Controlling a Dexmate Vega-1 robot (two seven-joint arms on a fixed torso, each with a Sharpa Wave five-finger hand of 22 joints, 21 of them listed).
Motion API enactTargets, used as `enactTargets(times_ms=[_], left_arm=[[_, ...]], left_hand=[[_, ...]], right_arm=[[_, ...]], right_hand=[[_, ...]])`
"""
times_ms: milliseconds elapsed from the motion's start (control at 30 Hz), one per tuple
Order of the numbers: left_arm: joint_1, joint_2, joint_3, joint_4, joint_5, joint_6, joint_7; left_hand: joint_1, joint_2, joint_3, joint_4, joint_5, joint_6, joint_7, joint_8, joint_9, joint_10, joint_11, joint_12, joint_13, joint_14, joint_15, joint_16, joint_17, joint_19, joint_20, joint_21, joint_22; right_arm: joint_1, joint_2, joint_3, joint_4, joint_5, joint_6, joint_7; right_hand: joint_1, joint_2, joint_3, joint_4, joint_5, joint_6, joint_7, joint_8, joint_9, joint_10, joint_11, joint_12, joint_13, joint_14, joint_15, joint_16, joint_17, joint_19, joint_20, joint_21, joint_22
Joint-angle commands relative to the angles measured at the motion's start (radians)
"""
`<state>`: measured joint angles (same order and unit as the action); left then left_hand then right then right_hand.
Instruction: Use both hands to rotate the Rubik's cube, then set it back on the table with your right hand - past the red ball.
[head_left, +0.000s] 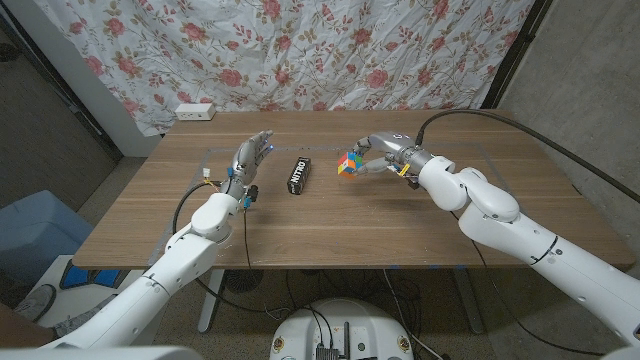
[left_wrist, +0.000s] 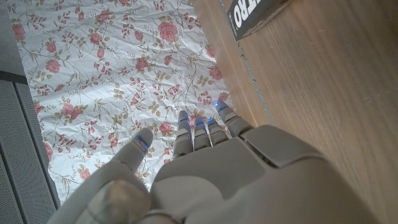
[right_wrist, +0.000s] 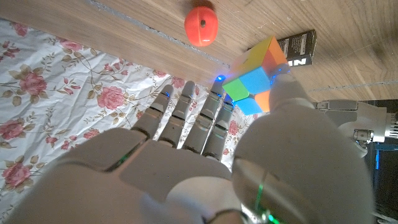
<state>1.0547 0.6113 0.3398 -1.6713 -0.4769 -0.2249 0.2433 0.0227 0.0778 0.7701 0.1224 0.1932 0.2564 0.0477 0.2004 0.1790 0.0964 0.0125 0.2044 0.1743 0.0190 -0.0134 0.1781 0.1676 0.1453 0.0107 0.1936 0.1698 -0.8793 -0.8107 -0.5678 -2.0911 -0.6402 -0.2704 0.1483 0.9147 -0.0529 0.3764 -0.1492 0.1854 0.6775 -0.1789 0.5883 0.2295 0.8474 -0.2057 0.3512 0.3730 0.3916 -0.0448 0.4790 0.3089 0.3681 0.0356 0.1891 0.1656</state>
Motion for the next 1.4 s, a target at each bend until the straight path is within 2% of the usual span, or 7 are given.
enactTargets(times_ms=[33, 500, 600, 700, 800, 1167, 1400], left_arm=[[0.021, 0.007, 0.014, -0.081, 0.091, 0.031, 0.068], [0.023, -0.022, 0.051, -0.134, 0.199, 0.054, 0.132], [0.024, -0.026, 0.058, -0.153, 0.227, 0.076, 0.152], [0.023, -0.029, 0.067, -0.162, 0.258, 0.078, 0.163], [0.021, -0.04, 0.077, -0.163, 0.287, 0.073, 0.178], [0.009, -0.05, 0.111, -0.212, 0.378, 0.142, 0.207], [-0.008, -0.065, 0.126, -0.211, 0.435, 0.16, 0.233]], left_hand=[[0.003, 0.08, 0.007, -0.001, 0.004, 0.013, -0.002, 0.004, 0.003, 0.011, 0.001, 0.003, 0.003, 0.011, 0.0, 0.006, 0.001, 0.012, -0.001, 0.009, 0.003], [0.002, 0.079, 0.009, -0.001, 0.004, 0.028, -0.015, 0.005, 0.004, 0.02, 0.001, 0.002, 0.003, 0.02, -0.005, 0.006, 0.002, 0.019, -0.002, 0.009, 0.003], [0.003, 0.079, 0.011, -0.003, 0.004, 0.044, -0.033, 0.008, 0.004, 0.021, 0.001, 0.001, 0.003, 0.024, -0.005, 0.005, 0.001, 0.024, 0.0, 0.01, 0.003], [0.005, 0.08, 0.013, -0.006, 0.004, 0.048, -0.036, 0.008, 0.004, 0.025, 0.001, 0.002, 0.003, 0.026, -0.006, 0.004, 0.001, 0.025, 0.0, 0.01, 0.003], [0.007, 0.079, 0.014, -0.01, 0.004, 0.05, -0.036, 0.007, 0.003, 0.027, 0.0, 0.002, 0.003, 0.029, -0.007, 0.004, 0.0, 0.028, -0.001, 0.01, 0.003], [0.011, 0.076, 0.016, -0.018, 0.003, 0.057, -0.041, 0.005, 0.003, 0.037, -0.006, 0.003, 0.003, 0.038, -0.009, 0.004, -0.001, 0.035, -0.002, 0.011, 0.003], [0.008, 0.075, 0.018, -0.017, 0.002, 0.08, -0.04, 0.008, 0.003, 0.059, 0.001, 0.008, 0.003, 0.057, -0.015, 0.008, 0.001, 0.051, 0.002, 0.014, 0.003]], right_arm=[[-0.016, -0.029, 0.036, 0.025, 0.129, 0.029, -0.086], [-0.041, -0.058, 0.08, 0.059, 0.26, 0.084, -0.164], [-0.054, -0.059, 0.093, 0.062, 0.289, 0.088, -0.186], [-0.061, -0.06, 0.099, 0.07, 0.307, 0.096, -0.206], [-0.067, -0.058, 0.105, 0.077, 0.331, 0.106, -0.221], [-0.081, -0.039, 0.124, 0.118, 0.414, 0.159, -0.281], [-0.074, -0.021, 0.122, 0.137, 0.446, 0.168, -0.303]], right_hand=[[-0.002, 0.043, -0.007, 0.002, 0.005, 0.049, -0.044, 0.003, 0.005, 0.029, -0.014, 0.002, 0.004, 0.008, -0.128, 0.007, 0.006, 0.002, 0.005, 0.001, 0.001], [-0.01, 0.047, -0.014, 0.004, 0.003, 0.057, -0.044, 0.005, 0.003, 0.039, -0.014, -0.001, 0.004, 0.013, -0.127, 0.012, 0.007, 0.004, 0.007, 0.001, 0.001], [-0.01, 0.047, -0.015, 0.004, 0.002, 0.058, -0.044, 0.005, 0.003, 0.04, -0.014, -0.002, 0.004, 0.014, -0.127, 0.013, 0.008, 0.005, 0.007, 0.001, 0.001], [-0.011, 0.048, -0.016, 0.004, 0.002, 0.059, -0.044, 0.004, 0.001, 0.042, -0.014, -0.003, 0.005, 0.015, -0.127, 0.014, 0.008, 0.006, 0.006, 0.001, 0.001], [-0.011, 0.048, -0.017, 0.003, 0.002, 0.06, -0.044, 0.005, 0.001, 0.043, -0.014, -0.003, 0.005, 0.015, -0.127, 0.015, 0.008, 0.007, 0.005, 0.001, 0.001], [-0.01, 0.053, -0.02, 0.001, 0.0, 0.067, -0.043, 0.003, -0.006, 0.055, -0.014, -0.002, 0.008, 0.021, -0.129, 0.021, 0.011, 0.011, 0.004, 0.002, 0.002], [-0.01, 0.055, -0.022, 0.0, -0.001, 0.072, -0.043, 0.001, -0.011, 0.063, -0.014, -0.002, 0.01, 0.025, -0.129, 0.025, 0.011, 0.012, 0.003, 0.002, 0.002]])
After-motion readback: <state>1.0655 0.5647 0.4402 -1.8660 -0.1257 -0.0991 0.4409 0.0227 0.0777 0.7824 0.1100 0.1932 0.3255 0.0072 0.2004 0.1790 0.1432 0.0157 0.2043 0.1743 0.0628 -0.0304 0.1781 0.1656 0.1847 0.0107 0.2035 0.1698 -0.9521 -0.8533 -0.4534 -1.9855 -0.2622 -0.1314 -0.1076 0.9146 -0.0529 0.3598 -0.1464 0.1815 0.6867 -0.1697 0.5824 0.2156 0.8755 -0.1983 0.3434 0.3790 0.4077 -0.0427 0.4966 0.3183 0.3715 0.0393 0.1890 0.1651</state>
